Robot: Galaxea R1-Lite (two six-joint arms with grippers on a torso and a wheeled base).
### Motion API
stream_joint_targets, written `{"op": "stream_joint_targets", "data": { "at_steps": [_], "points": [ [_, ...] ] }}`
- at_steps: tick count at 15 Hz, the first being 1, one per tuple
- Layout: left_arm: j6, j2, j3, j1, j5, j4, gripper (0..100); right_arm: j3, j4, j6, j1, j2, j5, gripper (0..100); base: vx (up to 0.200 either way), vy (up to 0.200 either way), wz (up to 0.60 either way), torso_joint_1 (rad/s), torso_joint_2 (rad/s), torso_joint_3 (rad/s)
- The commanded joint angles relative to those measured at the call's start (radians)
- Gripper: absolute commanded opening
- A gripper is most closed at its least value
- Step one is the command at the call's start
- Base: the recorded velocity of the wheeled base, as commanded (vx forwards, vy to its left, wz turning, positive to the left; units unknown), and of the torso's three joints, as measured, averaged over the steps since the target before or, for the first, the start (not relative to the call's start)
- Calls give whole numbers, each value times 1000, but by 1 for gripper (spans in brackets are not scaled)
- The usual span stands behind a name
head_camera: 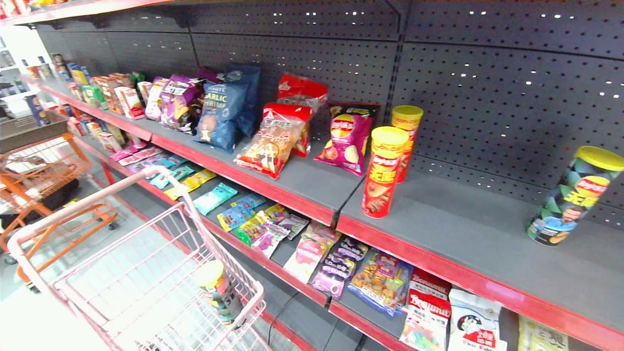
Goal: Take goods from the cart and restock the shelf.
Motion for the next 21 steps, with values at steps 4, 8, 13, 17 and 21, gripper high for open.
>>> {"op": "stream_joint_targets", "data": {
  "at_steps": [4, 8, 13, 17, 21],
  "points": [
    [0, 0, 0, 1, 0, 0, 100, 0, 0, 3, 1, 1, 0, 100, 0, 0, 300, -14, 19, 14],
    [0, 0, 0, 1, 0, 0, 100, 0, 0, 3, 1, 1, 0, 100, 0, 0, 0, -134, 331, 170],
    [0, 0, 0, 1, 0, 0, 100, 0, 0, 3, 1, 1, 0, 100, 0, 0, 0, -144, 344, 197],
    [0, 0, 0, 1, 0, 0, 100, 0, 0, 5, 1, 1, 0, 100, 0, 0, 0, -146, 344, 200],
    [0, 0, 0, 1, -1, 0, 100, 0, 0, 5, 1, 1, 0, 100, 0, 0, 0, -152, 376, 216]
  ]
}}
